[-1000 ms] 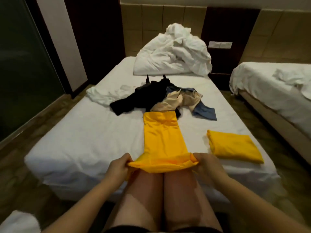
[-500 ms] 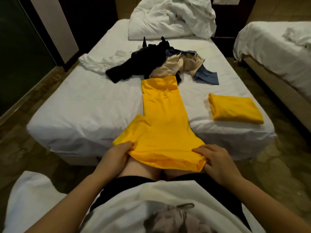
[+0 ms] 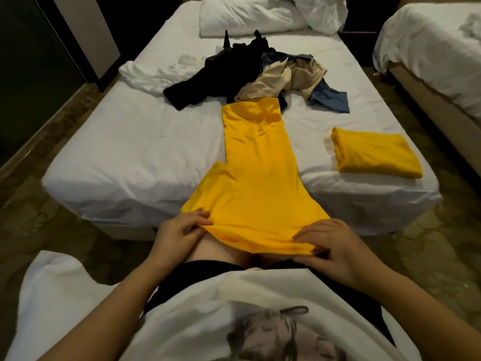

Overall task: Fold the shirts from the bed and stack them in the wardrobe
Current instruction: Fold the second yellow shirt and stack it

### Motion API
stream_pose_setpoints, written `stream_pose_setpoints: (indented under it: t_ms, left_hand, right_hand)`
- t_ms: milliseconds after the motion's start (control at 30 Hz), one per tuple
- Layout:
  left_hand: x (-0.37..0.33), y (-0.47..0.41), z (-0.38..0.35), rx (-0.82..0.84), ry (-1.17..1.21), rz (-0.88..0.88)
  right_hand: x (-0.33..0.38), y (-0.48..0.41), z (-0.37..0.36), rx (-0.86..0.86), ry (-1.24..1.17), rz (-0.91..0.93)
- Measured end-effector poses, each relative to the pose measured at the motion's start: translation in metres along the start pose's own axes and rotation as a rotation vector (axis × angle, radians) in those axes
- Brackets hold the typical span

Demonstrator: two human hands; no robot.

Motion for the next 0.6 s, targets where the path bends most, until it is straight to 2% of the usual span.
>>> stream_pose_setpoints:
  t_ms: [67,200,300,367,500,567,600]
  left_hand:
    - [0.003,0.003,0.002,0.006,-0.060,-0.001]
    - [0.004,0.001,0.005,-0.122,-0.265,0.072]
    - [0.000,0.001,0.004,-0.095,-0.337,0.152]
    - [0.002,0.001,0.003,-0.085,-0.204,0.278]
    - [-0.001,-0.005,-0.004,-0.163,0.424,0.646]
    - [-0.003,-0.010,-0.011,-0.178,0.559,0.717]
    - [-0.005,-0.011,-0.015,-0.172,0.540,0.706]
  right_hand:
    - [0.001,-0.001,-0.001,0.088,-0.051,-0.034]
    - [0.011,-0.036,-0.006,0.001,-0.112,-0.066]
    - [0.018,-0.071,-0.030,0.041,-0.049,-0.133]
    - [0.026,-0.088,-0.051,0.110,-0.083,-0.175]
    - [0.040,-0.101,-0.082,0.157,-0.148,-0.235]
    - [0.042,-0.097,-0.087,0.123,-0.160,-0.263]
    - [0.043,-0.096,-0.086,0.098,-0.174,-0.276]
Point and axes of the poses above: each hand's wrist, its own y-axis away from the middle knuckle, its own z-axis out of the back of the hand, x = y × z, the point moved 3 cm from there along -y, towards the middle knuckle, and after that the axes turned 11 degrees about -x, right-handed, at the moved point
